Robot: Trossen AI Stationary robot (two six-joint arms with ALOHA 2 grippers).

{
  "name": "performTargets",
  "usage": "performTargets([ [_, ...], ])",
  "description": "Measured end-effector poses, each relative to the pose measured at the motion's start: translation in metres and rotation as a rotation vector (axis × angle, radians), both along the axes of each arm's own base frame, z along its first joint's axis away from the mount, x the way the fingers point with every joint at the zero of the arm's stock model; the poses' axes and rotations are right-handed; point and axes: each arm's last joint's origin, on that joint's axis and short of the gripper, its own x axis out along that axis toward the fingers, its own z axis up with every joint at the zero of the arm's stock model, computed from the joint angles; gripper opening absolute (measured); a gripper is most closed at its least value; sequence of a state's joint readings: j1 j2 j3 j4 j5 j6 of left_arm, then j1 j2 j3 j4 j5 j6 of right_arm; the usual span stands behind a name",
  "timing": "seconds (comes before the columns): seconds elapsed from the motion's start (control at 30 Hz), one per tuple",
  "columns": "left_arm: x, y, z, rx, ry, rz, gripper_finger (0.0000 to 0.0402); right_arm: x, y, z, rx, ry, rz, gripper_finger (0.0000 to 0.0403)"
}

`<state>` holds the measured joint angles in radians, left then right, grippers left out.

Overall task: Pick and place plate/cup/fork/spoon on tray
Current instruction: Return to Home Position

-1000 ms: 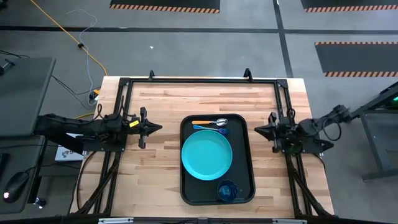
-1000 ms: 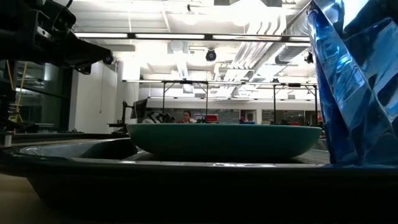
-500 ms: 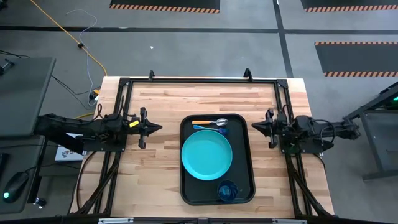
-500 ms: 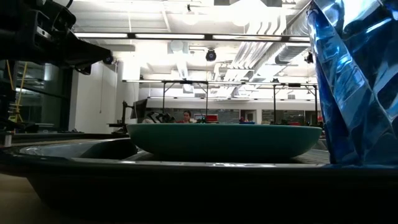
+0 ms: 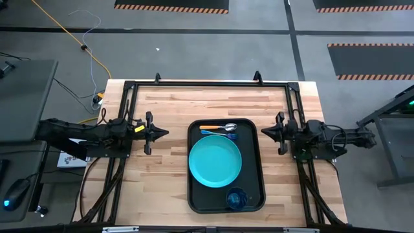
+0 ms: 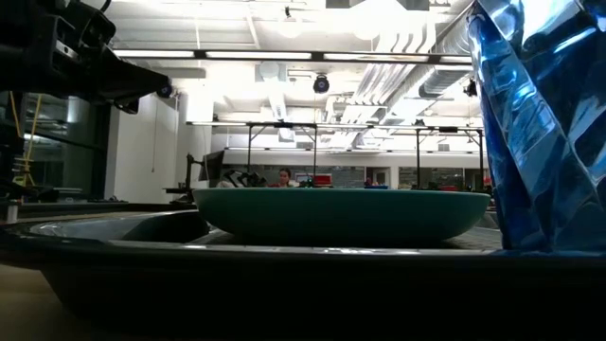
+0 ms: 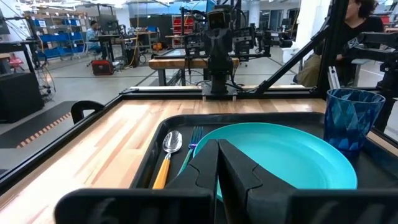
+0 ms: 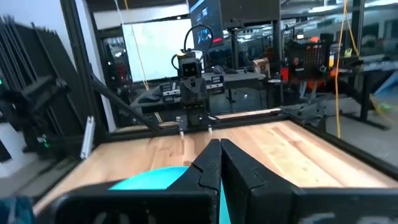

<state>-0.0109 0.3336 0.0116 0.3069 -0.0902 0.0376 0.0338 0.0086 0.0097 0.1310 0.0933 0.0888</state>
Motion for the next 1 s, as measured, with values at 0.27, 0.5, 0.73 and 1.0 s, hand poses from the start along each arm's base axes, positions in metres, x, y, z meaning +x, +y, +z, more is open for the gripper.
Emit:
performTargets([
  [0.27,0.0,0.0,0.0,0.0,0.0,0.0,0.0,0.001,0.0,-0.007,-0.018,0.076,-0.008,0.0],
  [0.5,0.0,0.0,0.0,0.0,0.0,0.0,0.0,0.001,0.0,-0.01,0.038,0.106,0.001,0.0],
  [0.73,0.0,0.0,0.0,0.0,0.0,0.0,0.0,0.001,0.0,-0.01,0.038,0.108,0.001,0.0],
  [1.0,0.0,0.0,0.0,0.0,0.0,0.0,0.0,0.001,0.0,-0.01,0.038,0.109,0.0,0.0],
])
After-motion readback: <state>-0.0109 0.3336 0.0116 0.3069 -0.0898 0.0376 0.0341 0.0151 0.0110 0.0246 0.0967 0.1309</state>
